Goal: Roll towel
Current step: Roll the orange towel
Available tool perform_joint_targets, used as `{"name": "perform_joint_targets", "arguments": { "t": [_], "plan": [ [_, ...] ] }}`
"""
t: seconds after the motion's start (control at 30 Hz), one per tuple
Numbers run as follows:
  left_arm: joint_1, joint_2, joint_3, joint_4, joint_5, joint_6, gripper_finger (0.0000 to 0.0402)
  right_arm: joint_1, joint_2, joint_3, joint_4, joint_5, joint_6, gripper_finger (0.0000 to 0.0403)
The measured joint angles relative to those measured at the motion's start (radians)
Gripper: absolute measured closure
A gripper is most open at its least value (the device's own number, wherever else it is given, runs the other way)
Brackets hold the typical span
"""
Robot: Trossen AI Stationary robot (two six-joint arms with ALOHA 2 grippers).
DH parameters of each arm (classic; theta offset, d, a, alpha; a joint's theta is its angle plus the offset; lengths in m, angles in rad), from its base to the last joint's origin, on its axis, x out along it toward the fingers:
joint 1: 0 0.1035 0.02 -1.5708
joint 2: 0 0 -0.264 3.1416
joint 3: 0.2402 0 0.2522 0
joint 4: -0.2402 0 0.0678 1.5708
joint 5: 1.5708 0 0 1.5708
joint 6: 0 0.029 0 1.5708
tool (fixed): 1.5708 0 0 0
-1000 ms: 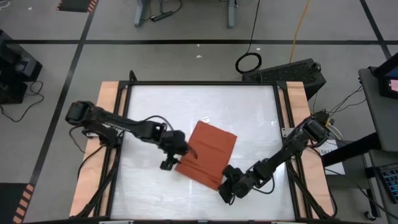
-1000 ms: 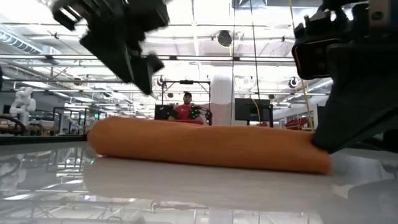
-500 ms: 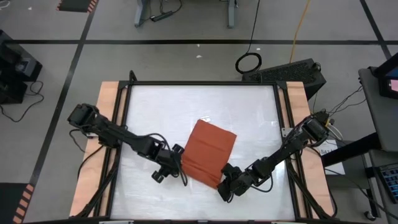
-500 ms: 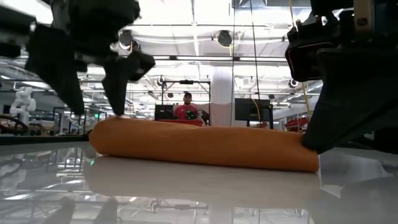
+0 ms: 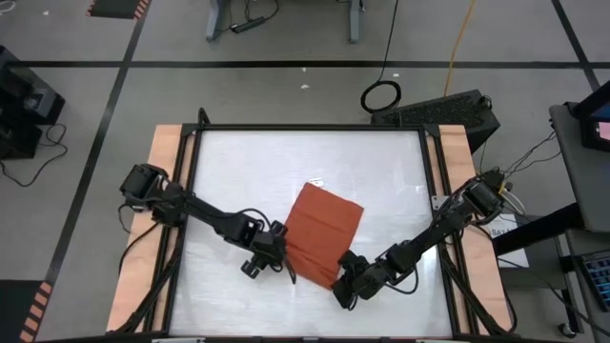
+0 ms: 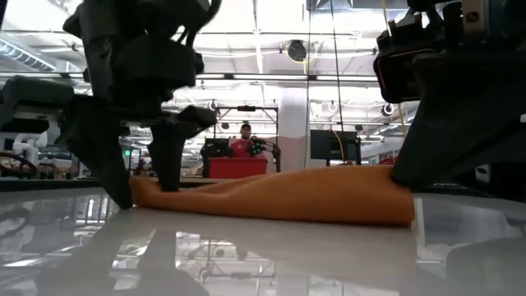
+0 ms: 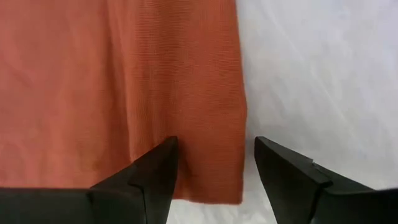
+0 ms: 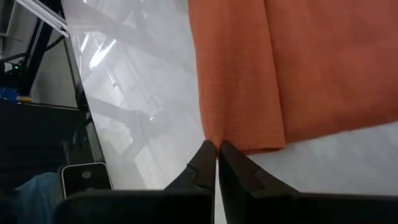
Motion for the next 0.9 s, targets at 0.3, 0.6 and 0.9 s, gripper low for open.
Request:
{"name": "perform_joint_targets", "arguments": {
  "t": [0.3, 0.6, 0.9],
  "plan": [
    [0.029, 0.048, 0.003, 0.017, 0.055, -0.026, 0.0303, 0.008, -0.009, 0.0, 0.021, 0.0, -0.048, 0.0368],
    [0.07, 0.054, 0.004, 0.106, 0.174, -0.076, 0.0382, 0.085, -0.156, 0.0, -0.037, 0.054, -0.377, 0.0242],
    [0.156, 0.06, 0.029, 0.155, 0.43, -0.213, 0.0382, 0.168, -0.123, 0.146, -0.217, 0.16, -0.852, 0.0202]
  ]
}}
